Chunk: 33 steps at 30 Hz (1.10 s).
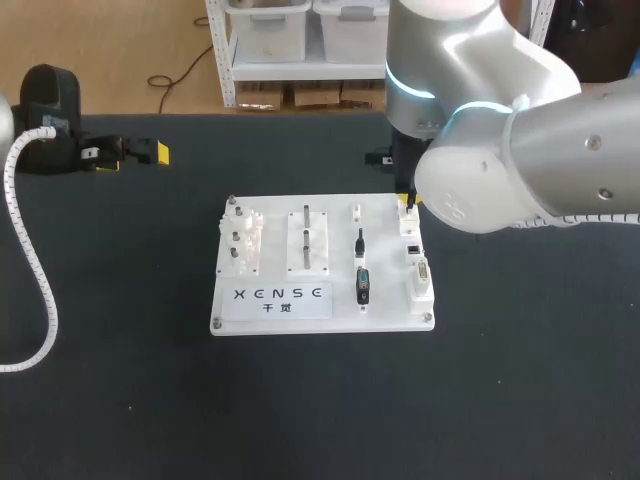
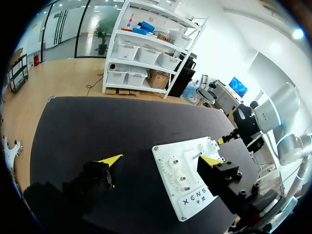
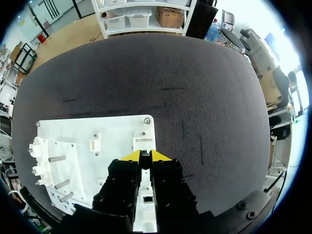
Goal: Insert the USB connector, Ethernet cable, and multi-pin plug into their matching sockets one by one.
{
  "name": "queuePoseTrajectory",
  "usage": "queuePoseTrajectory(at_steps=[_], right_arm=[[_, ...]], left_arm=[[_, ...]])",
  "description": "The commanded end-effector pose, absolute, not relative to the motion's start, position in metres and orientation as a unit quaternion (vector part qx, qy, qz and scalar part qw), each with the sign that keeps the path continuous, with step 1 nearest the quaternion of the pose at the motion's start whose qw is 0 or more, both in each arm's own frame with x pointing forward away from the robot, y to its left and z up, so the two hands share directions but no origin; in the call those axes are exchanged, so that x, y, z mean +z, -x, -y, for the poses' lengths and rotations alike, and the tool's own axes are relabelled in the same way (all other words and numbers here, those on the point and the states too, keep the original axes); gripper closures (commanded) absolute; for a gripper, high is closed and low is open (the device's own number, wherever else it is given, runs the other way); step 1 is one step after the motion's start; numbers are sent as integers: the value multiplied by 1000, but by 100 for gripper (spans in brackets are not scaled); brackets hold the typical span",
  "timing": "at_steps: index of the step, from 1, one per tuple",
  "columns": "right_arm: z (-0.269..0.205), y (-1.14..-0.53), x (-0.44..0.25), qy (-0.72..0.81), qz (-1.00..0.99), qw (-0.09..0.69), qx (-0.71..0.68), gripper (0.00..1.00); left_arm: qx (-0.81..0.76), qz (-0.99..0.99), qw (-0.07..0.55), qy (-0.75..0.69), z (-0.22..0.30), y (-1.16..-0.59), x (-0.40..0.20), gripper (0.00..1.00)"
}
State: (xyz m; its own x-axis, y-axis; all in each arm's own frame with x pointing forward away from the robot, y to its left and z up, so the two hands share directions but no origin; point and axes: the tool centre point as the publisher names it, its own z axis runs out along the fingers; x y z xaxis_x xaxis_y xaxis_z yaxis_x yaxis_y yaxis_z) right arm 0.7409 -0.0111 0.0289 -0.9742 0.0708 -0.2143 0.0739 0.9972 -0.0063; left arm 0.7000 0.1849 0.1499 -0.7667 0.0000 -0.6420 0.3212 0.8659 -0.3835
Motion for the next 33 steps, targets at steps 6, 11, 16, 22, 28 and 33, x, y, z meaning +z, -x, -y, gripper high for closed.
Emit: queuePoseTrajectory(at_steps=[6, 11, 16, 22, 28, 33], right_arm=[[9, -741, 27, -35, -993, 115, -3, 100], [8, -741, 25, -33, -993, 114, -4, 100], [11, -740, 25, -32, -993, 111, -7, 100], [15, -739, 27, -30, -993, 112, -6, 100], [15, -739, 25, -30, -993, 111, -6, 100], [12, -738, 21, -29, -994, 106, -4, 100]], left_arm=[[-243, -908, 330, -88, -185, -700, 150, 0], [-243, -908, 330, -88, -185, -700, 150, 0], [-243, -908, 330, -88, -185, -700, 150, 0], [-243, -908, 330, -88, -185, -700, 150, 0], [-243, -908, 330, -88, -185, -700, 150, 0], [-243, -908, 330, -88, -185, -700, 150, 0]])
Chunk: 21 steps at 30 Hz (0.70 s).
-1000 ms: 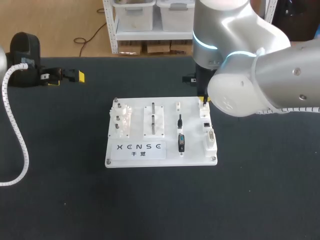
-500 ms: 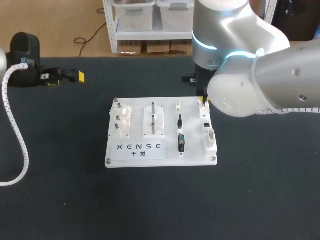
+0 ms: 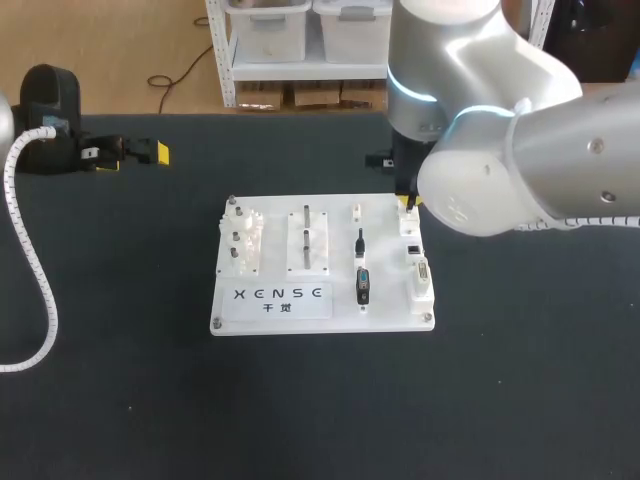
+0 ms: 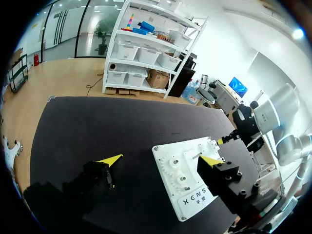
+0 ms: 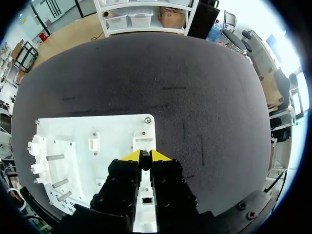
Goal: Insert the USB connector, Ethernet cable, and multi-pin plug into their matching sockets one by one.
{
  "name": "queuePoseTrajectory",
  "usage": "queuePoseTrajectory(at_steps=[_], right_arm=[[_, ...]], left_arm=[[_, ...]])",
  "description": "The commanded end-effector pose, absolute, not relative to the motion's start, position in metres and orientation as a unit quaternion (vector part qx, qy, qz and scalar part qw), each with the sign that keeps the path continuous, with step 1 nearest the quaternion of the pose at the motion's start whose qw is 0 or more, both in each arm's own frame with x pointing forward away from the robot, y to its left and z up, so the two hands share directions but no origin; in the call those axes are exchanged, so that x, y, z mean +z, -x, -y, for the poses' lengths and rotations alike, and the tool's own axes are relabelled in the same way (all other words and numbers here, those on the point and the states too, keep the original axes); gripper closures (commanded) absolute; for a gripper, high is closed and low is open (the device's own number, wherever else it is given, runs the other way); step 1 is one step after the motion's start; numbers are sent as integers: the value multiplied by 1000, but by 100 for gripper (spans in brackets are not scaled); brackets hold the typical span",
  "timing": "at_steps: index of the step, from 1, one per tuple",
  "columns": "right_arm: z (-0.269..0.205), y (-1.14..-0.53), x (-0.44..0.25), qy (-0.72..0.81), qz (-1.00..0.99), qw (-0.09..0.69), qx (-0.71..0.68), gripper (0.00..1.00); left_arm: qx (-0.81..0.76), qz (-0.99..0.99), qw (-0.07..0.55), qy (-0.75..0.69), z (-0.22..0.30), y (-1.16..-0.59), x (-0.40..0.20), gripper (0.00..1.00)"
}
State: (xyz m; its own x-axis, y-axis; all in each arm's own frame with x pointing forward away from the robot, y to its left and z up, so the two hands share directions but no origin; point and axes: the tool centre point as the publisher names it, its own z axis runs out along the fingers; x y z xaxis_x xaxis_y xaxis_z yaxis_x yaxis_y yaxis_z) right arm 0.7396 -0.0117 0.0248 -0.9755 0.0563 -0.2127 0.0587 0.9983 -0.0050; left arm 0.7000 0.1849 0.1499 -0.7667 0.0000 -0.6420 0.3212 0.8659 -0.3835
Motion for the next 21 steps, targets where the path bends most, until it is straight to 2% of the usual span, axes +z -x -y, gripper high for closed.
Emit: queuePoseTrajectory(at_steps=[1, 21], right_arm=[[12, -738, 19, -30, -994, 104, -4, 100], [17, -745, -13, -50, -996, 67, -13, 100]], left_arm=[[-243, -908, 330, -88, -185, -700, 150, 0], [-243, -908, 330, -88, -185, -700, 150, 0]])
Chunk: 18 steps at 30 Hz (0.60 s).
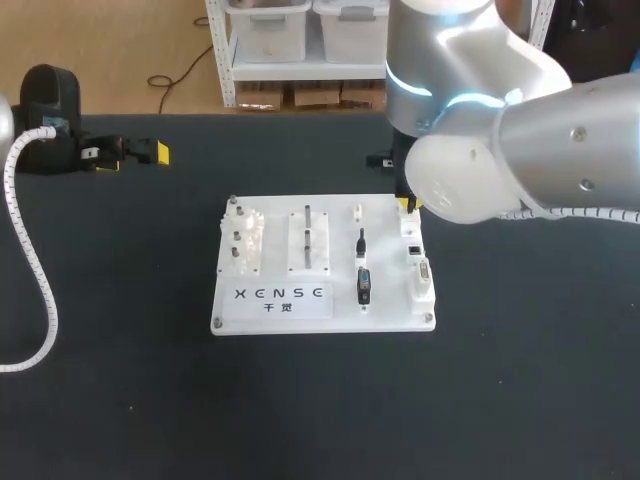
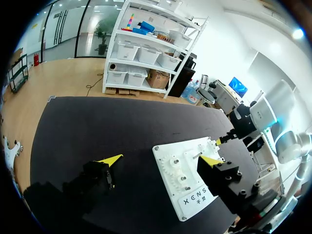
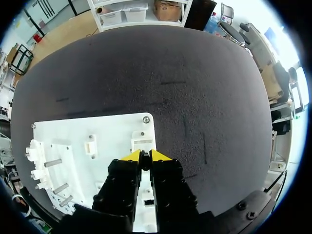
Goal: Insert the USB connector, Ethernet cable, and multi-pin plug into their matching sockets one by one.
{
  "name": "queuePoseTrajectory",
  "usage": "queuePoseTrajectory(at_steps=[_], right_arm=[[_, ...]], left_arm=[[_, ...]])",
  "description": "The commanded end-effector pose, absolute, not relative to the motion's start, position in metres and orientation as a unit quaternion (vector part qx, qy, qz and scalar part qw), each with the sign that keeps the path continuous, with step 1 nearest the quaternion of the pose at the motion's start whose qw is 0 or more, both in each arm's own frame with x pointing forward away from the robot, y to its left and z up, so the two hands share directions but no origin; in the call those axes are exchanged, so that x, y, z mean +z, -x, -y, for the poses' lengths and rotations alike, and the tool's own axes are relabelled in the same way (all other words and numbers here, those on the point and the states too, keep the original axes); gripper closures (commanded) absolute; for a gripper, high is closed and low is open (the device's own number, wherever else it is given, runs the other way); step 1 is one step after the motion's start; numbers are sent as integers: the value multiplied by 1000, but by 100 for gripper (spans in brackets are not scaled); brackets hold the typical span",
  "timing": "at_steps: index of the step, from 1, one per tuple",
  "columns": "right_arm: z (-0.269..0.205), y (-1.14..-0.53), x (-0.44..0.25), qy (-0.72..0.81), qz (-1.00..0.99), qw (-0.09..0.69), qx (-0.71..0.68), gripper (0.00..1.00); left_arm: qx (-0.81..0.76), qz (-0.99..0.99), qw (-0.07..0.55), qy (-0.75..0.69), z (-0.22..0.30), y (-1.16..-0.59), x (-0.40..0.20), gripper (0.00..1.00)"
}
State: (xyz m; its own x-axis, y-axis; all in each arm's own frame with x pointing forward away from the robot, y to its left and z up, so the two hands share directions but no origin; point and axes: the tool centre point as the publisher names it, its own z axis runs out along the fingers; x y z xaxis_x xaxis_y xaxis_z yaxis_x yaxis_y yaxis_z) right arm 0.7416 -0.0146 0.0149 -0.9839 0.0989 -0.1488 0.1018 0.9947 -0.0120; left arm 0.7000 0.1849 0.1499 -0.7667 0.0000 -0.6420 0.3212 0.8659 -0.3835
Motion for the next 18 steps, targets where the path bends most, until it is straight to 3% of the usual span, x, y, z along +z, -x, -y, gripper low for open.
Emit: queuePoseTrajectory(at_steps=[1, 3, 4, 5, 6, 18], right_arm=[[17, -745, -13, -50, -996, 67, -13, 100], [18, -744, -12, -48, -997, 67, -13, 100], [18, -744, -9, -48, -997, 67, -12, 89], [18, -744, -6, -46, -996, 72, -13, 41], [18, -744, -3, -47, -996, 75, -13, 0], [-4, -734, 57, -47, -989, 137, -3, 0]], left_arm=[[-243, -908, 330, -88, -185, -700, 150, 0], [-243, -908, 330, -88, -185, -700, 150, 0], [-243, -908, 330, -88, -185, -700, 150, 0], [-243, -908, 330, -88, -185, -700, 150, 0], [-243, -908, 330, -88, -185, -700, 150, 0], [-243, -908, 330, -88, -185, -700, 150, 0]])
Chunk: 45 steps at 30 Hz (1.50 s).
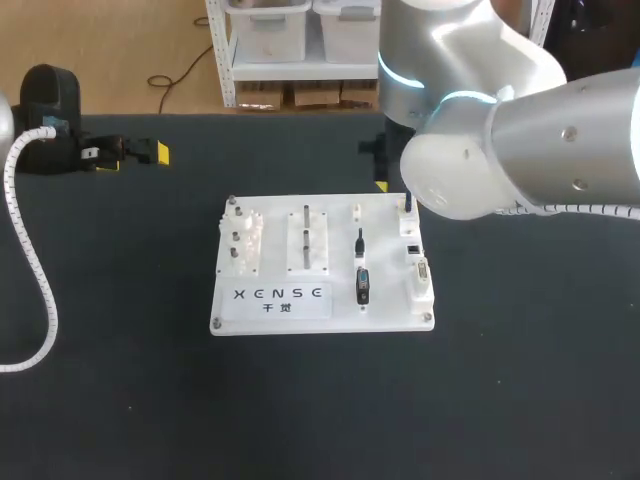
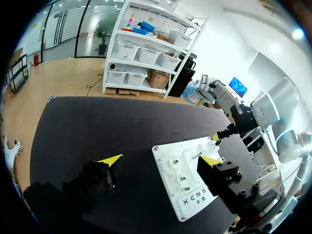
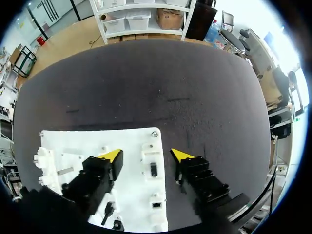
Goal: Insert the USB connector, Ethernet cable, and multi-pin plug into their matching sockets one by one.
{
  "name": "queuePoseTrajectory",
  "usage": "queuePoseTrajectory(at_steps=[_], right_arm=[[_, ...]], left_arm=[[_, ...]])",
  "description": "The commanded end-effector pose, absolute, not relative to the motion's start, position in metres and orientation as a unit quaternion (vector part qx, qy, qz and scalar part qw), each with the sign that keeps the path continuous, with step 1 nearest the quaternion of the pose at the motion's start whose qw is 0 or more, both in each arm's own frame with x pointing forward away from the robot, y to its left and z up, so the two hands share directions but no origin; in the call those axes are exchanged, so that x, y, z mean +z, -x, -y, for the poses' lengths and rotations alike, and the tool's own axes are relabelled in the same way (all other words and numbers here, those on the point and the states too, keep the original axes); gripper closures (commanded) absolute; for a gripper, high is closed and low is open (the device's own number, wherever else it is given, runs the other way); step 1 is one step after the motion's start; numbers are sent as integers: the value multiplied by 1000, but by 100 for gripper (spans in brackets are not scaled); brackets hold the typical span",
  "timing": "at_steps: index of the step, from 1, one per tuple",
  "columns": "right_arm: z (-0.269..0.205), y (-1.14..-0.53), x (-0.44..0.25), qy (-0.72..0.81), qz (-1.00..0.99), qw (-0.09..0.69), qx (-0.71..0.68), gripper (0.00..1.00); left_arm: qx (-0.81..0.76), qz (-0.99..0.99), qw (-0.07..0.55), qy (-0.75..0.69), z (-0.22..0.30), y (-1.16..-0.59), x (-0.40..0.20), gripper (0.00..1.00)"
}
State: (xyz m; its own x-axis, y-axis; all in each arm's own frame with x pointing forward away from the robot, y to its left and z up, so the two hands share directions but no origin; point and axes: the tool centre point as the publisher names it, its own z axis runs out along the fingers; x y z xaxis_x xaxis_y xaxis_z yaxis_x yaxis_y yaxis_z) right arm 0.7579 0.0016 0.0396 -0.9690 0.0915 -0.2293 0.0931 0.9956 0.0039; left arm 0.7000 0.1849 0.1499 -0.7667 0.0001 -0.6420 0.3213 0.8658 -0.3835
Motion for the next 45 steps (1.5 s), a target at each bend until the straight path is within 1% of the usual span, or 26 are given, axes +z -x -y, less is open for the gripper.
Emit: queuePoseTrajectory(at_steps=[1, 6, 11, 22, 24, 25, 26, 27, 28, 30, 31, 35, 38, 39, 40, 45], right_arm=[[-6, -731, 59, -47, -989, 137, -3, 0], [-25, -704, 60, -34, -992, 119, 12, 0], [-41, -686, 46, -15, -995, 95, 20, 0], [-59, -669, 28, 0, -998, 67, 22, 0], [-60, -668, 26, 1, -998, 63, 22, 4], [-61, -668, 24, 2, -998, 61, 21, 8], [-61, -668, 23, 2, -998, 61, 21, 16], [-62, -667, 22, 2, -998, 60, 20, 20], [-63, -667, 21, 3, -998, 59, 19, 38], [-64, -666, 20, 4, -998, 58, 18, 53], [-64, -666, 19, 4, -998, 57, 17, 56], [-66, -664, 16, 6, -998, 55, 15, 60], [-67, -663, 14, 9, -998, 55, 12, 68], [-67, -663, 13, 10, -998, 54, 12, 79], [-68, -663, 12, 12, -998, 54, 11, 100], [-69, -662, 14, 20, -998, 59, 15, 100]], left_arm=[[-243, -908, 330, -88, -185, -700, 150, 0], [-243, -908, 330, -88, -185, -700, 150, 0], [-243, -908, 330, -88, -185, -700, 150, 0], [-243, -908, 330, -88, -185, -700, 150, 0], [-243, -908, 330, -88, -185, -700, 150, 0], [-243, -908, 330, -88, -185, -700, 150, 0], [-243, -908, 330, -88, -185, -700, 150, 0], [-243, -908, 330, -88, -185, -700, 150, 0], [-243, -908, 330, -88, -185, -700, 150, 0], [-243, -908, 330, -88, -185, -700, 150, 0], [-243, -908, 330, -88, -185, -700, 150, 0], [-243, -908, 330, -88, -185, -700, 150, 0], [-243, -908, 330, -88, -185, -700, 150, 0], [-243, -908, 330, -88, -185, -700, 150, 0], [-243, -908, 330, -88, -185, -700, 150, 0], [-243, -908, 330, -88, -185, -700, 150, 0]])
